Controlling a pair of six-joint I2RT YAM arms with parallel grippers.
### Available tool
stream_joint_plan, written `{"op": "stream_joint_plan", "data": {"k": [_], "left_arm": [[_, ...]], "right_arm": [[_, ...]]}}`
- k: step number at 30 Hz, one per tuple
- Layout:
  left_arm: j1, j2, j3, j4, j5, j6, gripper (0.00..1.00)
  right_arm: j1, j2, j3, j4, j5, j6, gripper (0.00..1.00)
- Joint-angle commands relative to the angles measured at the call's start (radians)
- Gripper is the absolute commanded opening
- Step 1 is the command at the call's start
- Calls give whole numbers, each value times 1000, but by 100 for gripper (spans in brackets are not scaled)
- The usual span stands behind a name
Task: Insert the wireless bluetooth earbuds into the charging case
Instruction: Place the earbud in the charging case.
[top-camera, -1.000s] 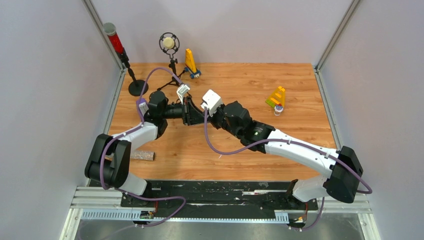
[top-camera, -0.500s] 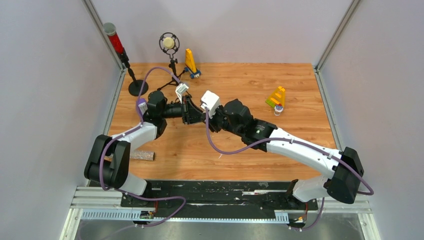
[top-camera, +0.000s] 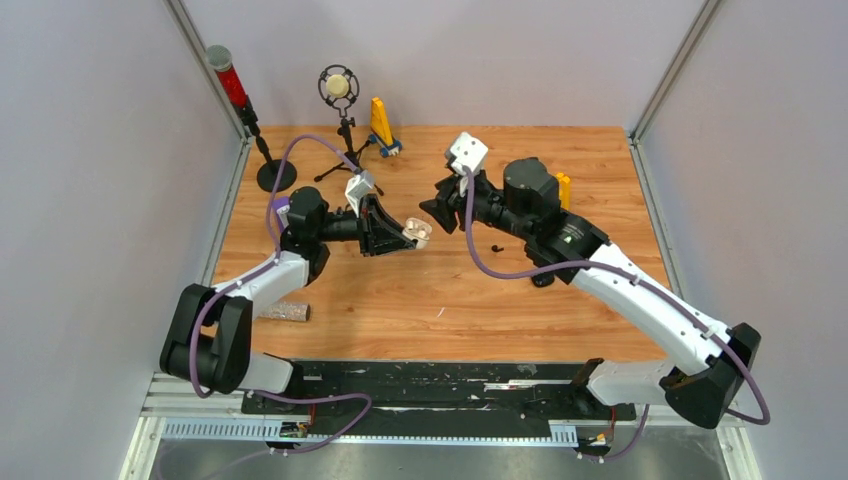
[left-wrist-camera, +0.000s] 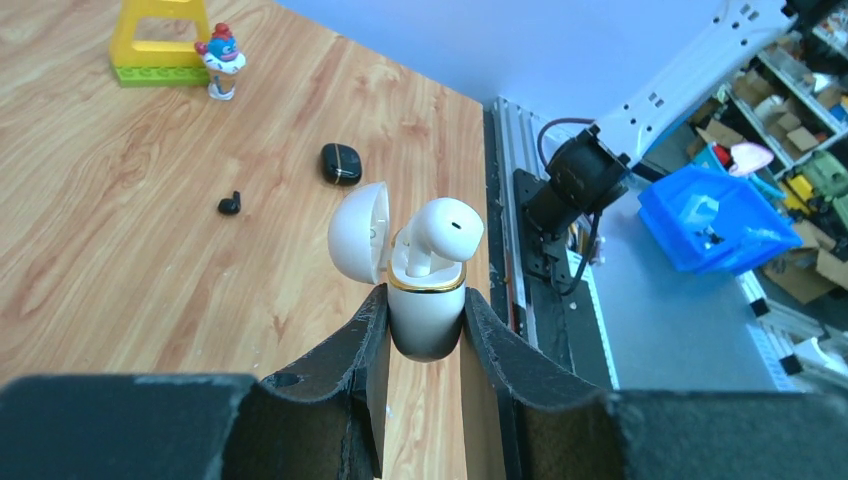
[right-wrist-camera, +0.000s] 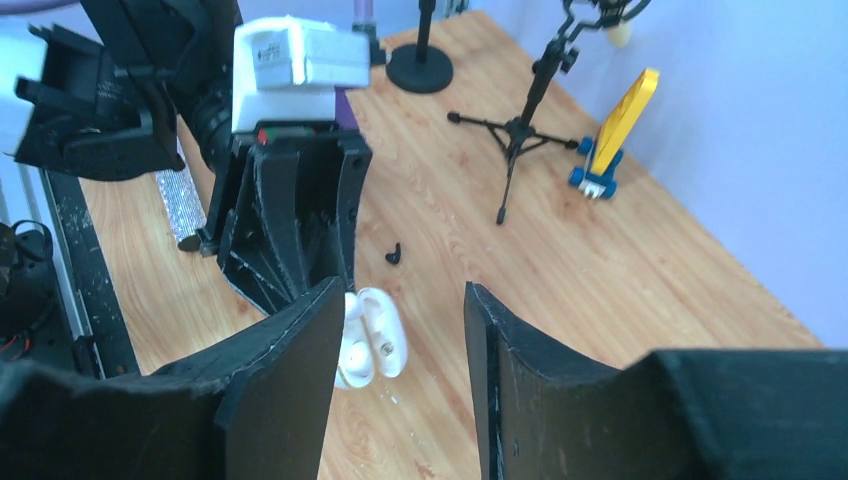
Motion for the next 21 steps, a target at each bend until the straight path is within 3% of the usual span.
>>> {"op": "stream_joint_plan", "data": {"k": [1, 8, 14, 16, 21], "left_arm": [[3, -63, -21, 22, 61, 136, 11], [3, -113, 3, -204, 62, 351, 11], [3, -129, 1, -198, 68, 344, 11], [3, -130, 1, -192, 69, 338, 11], [3, -132, -1, -180, 73, 327, 11]], "right_arm": [[-4, -43, 34, -13, -33, -35, 49], [-2, 25, -17, 32, -16, 18, 54], [28, 65, -19, 31, -1, 11, 59], [48, 68, -29, 31, 14, -4, 66], [85, 95, -43, 44, 70, -41, 67]]}}
